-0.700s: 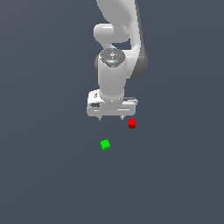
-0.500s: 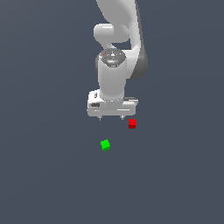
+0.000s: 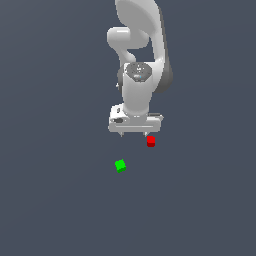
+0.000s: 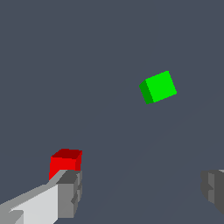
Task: Stack the red cube on top of the green cube.
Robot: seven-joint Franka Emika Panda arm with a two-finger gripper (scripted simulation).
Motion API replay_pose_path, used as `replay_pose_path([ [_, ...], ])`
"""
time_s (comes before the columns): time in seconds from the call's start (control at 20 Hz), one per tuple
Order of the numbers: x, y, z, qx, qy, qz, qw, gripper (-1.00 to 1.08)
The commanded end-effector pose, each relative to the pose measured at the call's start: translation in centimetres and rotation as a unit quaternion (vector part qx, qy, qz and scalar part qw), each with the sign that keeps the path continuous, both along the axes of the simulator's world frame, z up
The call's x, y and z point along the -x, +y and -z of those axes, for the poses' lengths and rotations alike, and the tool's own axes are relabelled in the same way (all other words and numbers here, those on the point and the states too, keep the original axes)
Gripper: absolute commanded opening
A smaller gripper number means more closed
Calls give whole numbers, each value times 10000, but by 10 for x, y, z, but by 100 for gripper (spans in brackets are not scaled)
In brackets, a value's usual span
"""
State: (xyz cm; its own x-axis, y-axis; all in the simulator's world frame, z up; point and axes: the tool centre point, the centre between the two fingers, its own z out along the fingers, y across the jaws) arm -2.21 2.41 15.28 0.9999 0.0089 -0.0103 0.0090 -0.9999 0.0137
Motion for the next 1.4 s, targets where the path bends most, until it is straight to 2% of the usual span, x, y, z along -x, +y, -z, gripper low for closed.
replay_pose_path([
  [0.0, 9, 14, 12, -11, -5, 68, 10000, 100],
  [0.35, 34, 59, 51, -44, -31, 304, 9995, 100],
  [0.65, 46, 86, 74, -62, -47, 437, 9990, 100],
  [0.9, 50, 96, 82, -67, -53, 485, 9988, 100],
  [1.35, 50, 97, 93, -67, -48, 477, 9988, 100],
])
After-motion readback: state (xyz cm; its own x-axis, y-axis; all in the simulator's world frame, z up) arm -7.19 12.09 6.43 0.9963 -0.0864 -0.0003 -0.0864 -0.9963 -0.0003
